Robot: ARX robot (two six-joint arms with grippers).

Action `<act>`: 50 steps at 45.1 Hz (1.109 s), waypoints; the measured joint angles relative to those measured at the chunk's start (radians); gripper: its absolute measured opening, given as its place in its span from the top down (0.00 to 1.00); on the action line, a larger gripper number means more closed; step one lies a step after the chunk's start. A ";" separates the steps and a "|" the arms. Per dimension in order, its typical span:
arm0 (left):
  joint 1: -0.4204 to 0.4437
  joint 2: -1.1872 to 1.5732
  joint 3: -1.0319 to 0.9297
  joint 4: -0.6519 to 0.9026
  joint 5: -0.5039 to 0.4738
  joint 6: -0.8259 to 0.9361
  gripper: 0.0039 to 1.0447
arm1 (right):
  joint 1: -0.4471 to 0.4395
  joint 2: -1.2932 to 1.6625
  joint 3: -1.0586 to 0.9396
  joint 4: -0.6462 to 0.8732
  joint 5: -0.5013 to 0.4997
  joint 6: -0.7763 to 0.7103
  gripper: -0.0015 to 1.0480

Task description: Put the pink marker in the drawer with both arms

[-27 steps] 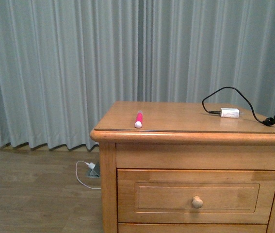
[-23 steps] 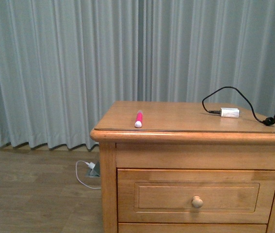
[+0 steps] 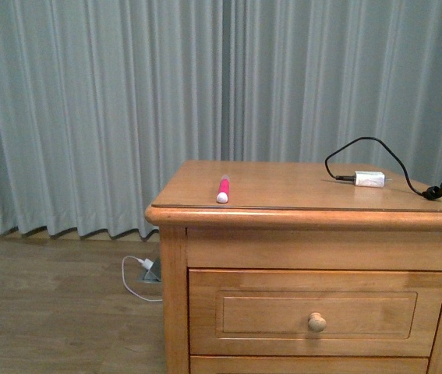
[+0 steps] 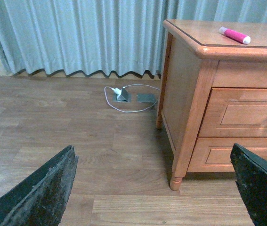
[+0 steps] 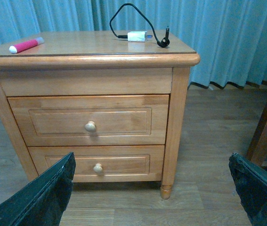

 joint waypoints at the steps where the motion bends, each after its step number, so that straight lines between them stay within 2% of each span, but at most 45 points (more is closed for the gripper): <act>1: 0.000 0.000 0.000 0.000 0.000 0.000 0.06 | 0.000 0.000 0.000 0.000 0.000 0.000 0.08; 19: 0.000 0.000 0.000 0.000 0.000 0.000 0.06 | 0.000 0.001 0.000 -0.002 0.002 0.000 0.08; 22: 0.000 0.000 0.000 0.000 0.000 0.000 0.06 | 0.017 0.073 0.053 -0.134 0.043 0.029 0.08; 25: 0.000 0.000 0.000 0.000 0.000 0.000 0.06 | 0.033 0.175 0.087 -0.165 0.054 0.042 0.08; 41: 0.000 0.000 0.000 0.000 0.000 0.000 0.06 | 0.166 0.866 0.292 0.241 0.068 0.037 0.08; 50: 0.000 0.000 0.000 0.000 0.000 0.000 0.06 | 0.225 1.267 0.465 0.400 0.084 0.043 0.08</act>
